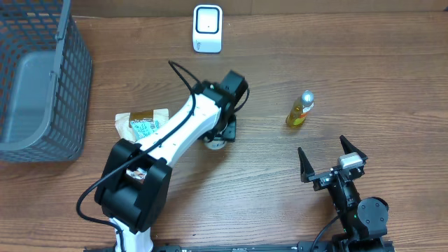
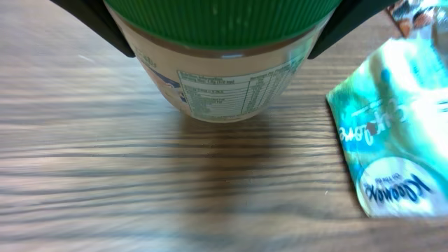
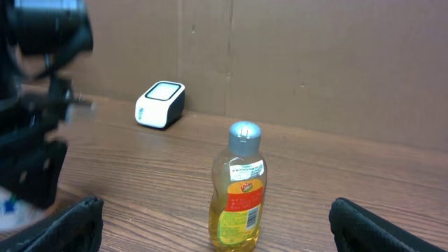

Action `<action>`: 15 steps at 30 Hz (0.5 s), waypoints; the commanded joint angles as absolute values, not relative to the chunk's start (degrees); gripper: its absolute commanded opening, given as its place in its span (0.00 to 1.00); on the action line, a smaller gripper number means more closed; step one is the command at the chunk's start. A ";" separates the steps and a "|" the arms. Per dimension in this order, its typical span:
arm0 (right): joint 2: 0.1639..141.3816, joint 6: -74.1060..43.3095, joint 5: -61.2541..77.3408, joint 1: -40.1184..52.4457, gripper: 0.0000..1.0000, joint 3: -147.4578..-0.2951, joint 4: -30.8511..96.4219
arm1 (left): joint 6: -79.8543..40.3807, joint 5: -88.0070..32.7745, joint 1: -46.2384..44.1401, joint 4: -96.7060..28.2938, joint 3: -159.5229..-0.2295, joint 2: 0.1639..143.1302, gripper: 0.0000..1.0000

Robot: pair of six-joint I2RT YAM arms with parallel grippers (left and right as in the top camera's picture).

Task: Scan the item barcode
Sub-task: 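Grasp the green-lidded container by its lid with the left gripper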

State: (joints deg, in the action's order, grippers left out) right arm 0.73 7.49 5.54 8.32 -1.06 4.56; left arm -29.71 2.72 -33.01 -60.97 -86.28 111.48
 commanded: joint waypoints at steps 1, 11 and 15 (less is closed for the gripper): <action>0.16 7.38 5.19 8.16 1.00 -0.47 4.38 | -31.24 -9.17 -32.10 -63.55 -92.88 111.20 0.31; 0.16 7.38 5.19 8.16 1.00 -0.45 4.38 | -39.68 -45.34 -30.65 -64.77 -95.85 111.22 0.08; 0.16 7.38 5.19 8.16 1.00 -0.47 4.38 | -42.39 -51.53 -30.76 -64.77 -95.85 111.22 0.04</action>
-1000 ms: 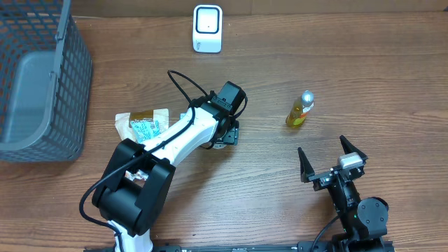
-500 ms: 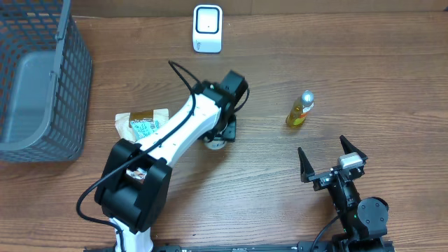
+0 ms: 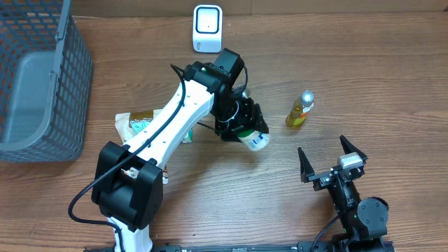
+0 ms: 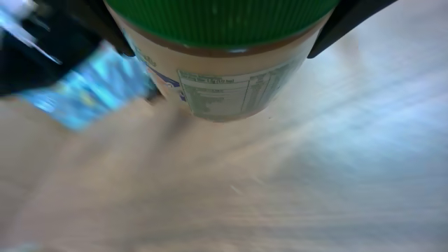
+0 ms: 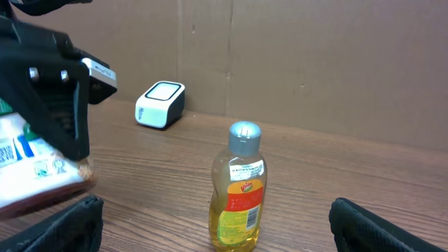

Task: Scan the item barcode
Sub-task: 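Grasp the green-lidded container by its lid with the left gripper, then lift and tilt the container with the left gripper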

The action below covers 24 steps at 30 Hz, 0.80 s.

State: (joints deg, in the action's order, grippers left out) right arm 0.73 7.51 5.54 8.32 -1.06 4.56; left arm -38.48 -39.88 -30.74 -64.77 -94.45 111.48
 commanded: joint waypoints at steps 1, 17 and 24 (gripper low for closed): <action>0.16 7.38 5.19 8.16 1.00 -0.45 4.38 | -42.46 -52.62 -30.76 -64.82 -95.85 111.22 0.05; 0.16 7.35 5.19 8.16 1.00 -0.45 4.38 | -44.84 -57.84 -30.65 -67.94 -95.85 111.22 0.06; 0.16 7.38 5.19 8.16 1.00 -0.45 4.38 | -45.56 -58.54 -30.65 -71.05 -95.85 111.22 0.06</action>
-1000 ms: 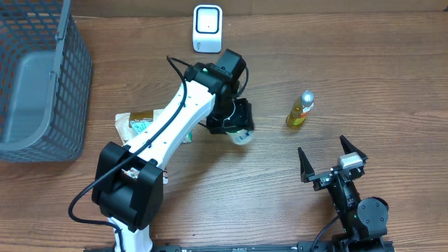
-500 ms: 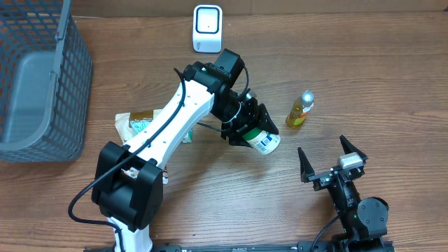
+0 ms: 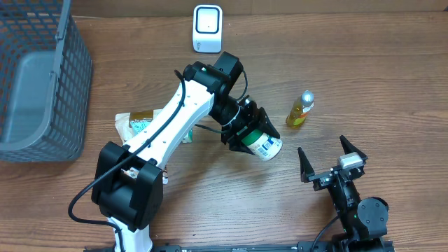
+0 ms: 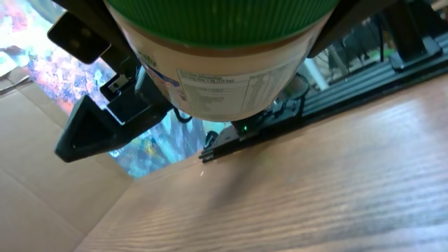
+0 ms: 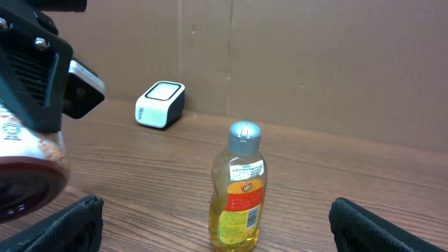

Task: Scan the item barcode
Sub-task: 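Lift and tilt the container with the left gripper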

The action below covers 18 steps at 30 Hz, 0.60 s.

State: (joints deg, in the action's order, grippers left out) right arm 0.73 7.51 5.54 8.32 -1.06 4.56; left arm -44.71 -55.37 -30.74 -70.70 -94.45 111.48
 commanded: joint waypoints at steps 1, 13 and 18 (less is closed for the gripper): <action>0.16 7.38 5.19 8.16 1.00 -0.45 4.38 | -46.02 -58.54 -30.65 -71.31 -95.85 111.22 0.06; 0.16 7.38 5.19 8.16 1.00 -0.45 4.38 | -46.78 -58.50 -30.65 -71.55 -95.85 111.22 0.09; 0.16 7.38 5.19 8.16 1.00 -0.45 4.38 | -46.76 -58.52 -30.65 -71.55 -95.85 111.22 0.09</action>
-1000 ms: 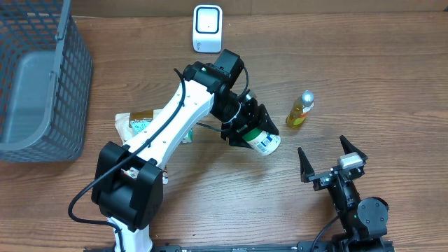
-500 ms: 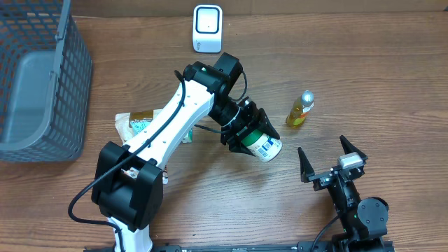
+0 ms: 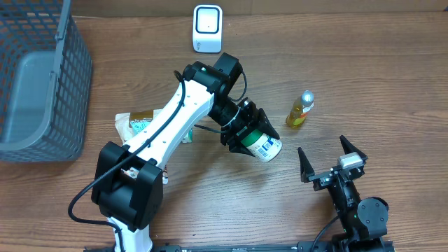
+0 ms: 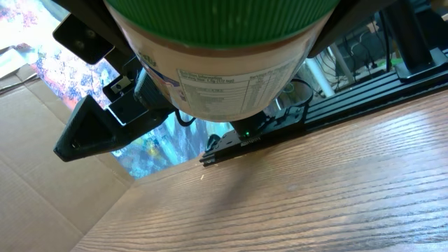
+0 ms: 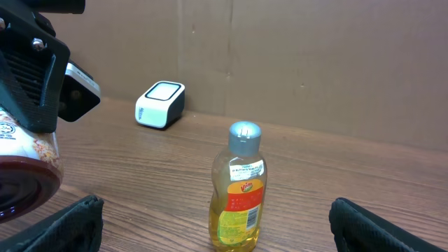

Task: Scan the item barcode
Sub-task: 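Lift and tilt the container with the left gripper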

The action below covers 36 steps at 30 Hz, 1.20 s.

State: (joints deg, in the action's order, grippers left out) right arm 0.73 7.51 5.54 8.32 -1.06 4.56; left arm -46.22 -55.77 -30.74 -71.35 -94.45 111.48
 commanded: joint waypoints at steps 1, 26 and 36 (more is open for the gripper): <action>0.16 7.38 5.19 8.16 1.00 -0.45 4.38 | -46.76 -58.52 -30.65 -71.55 -95.85 111.22 0.09; 0.16 7.38 5.19 8.16 1.00 -0.45 4.38 | -48.29 -58.50 -30.65 -71.55 -95.85 111.22 0.11; 0.16 7.38 5.19 8.16 1.00 -0.45 4.38 | -48.29 -58.52 -30.65 -71.57 -95.85 111.22 0.12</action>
